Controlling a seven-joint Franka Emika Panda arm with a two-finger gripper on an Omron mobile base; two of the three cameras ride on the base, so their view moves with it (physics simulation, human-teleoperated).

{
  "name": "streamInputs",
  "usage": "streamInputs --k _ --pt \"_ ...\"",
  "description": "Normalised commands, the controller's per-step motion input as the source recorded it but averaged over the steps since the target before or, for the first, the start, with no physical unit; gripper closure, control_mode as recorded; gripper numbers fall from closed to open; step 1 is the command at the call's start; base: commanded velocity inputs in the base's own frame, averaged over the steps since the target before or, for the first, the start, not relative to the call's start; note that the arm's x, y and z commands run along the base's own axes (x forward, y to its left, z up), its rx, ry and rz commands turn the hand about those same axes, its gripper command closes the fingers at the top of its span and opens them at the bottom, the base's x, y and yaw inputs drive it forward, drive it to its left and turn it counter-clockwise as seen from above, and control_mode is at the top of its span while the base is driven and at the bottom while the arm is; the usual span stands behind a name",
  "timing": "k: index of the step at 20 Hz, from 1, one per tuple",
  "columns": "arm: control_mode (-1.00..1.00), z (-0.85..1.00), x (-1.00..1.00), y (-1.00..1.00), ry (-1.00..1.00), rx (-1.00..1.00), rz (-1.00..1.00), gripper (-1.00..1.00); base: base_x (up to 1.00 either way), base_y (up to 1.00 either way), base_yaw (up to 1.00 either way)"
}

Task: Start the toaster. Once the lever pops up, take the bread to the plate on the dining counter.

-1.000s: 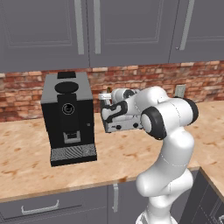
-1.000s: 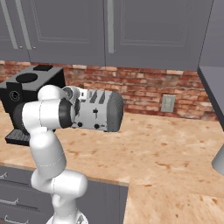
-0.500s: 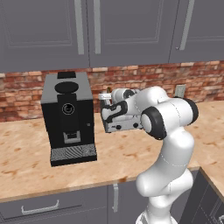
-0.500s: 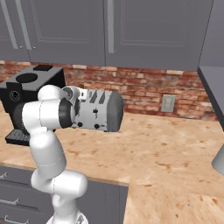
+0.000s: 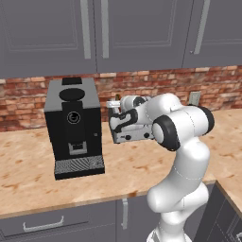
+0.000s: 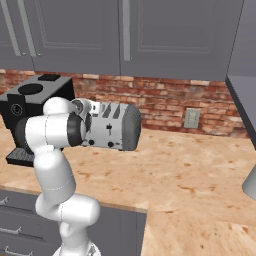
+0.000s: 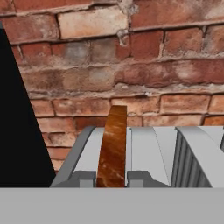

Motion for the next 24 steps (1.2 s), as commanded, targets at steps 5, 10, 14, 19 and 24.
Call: streamInputs --k 5,10,14,19,24 --pt "-1.0 0.02 0.0 0.0 0.0 0.0 0.0 1.0 0.0 0.0 0.0" --pt "-1.0 0.13 0.0 0.0 -0.01 0.0 0.0 1.0 0.0 0.0 0.0" --pt "-1.0 0.24 0.0 0.0 0.0 0.0 0.0 1.0 0.0 0.0 0.0" --pt "-1.0 0.26 0.0 0.0 0.0 0.0 0.0 1.0 0.0 0.0 0.0" --pt "-1.0 0.2 0.0 0.01 0.0 0.0 0.0 1.0 0.0 0.0 0.0"
